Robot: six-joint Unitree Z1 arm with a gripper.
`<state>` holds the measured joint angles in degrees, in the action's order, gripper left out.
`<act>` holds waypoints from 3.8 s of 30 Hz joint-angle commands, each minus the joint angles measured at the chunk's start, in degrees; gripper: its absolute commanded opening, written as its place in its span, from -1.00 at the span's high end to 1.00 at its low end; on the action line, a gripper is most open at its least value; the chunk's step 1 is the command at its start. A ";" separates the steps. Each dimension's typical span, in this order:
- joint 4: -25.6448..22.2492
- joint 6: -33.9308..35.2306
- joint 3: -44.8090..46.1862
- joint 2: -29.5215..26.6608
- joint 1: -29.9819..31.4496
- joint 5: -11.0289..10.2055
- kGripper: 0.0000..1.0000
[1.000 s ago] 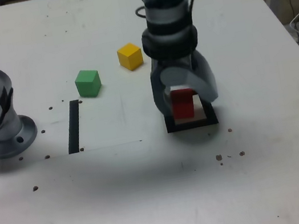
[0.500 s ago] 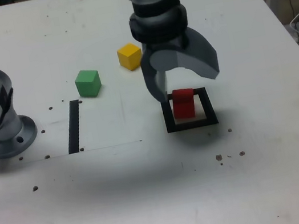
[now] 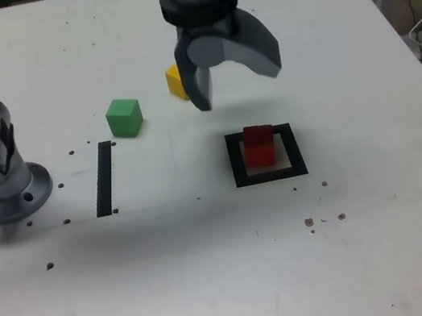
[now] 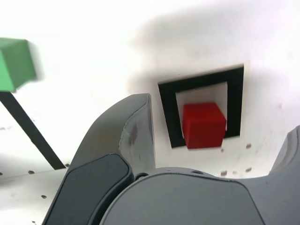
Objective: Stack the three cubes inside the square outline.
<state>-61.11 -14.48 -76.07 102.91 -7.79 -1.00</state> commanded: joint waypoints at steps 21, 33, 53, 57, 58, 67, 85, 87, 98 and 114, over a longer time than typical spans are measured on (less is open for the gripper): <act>-1.25 6.75 1.29 2.51 -15.12 -2.23 -1.00; -1.34 13.69 2.49 4.06 -16.46 -4.98 -1.00; 2.01 13.84 4.71 6.37 -21.01 -4.59 -0.90; 2.28 13.74 4.59 6.68 -21.04 -4.43 -0.76; 2.36 13.73 4.59 6.70 -21.04 -4.43 -0.73; 3.49 13.75 4.48 6.88 -21.27 -4.29 -0.36; 4.99 13.68 4.52 7.33 -22.35 -2.83 0.30; 4.98 13.66 4.49 7.39 -22.35 -2.53 0.36; 5.09 12.79 3.45 7.55 -22.21 -0.32 0.45; -0.23 6.96 0.25 -1.07 -11.20 -2.67 0.45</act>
<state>-60.39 -7.25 -75.21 102.78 -20.51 -3.45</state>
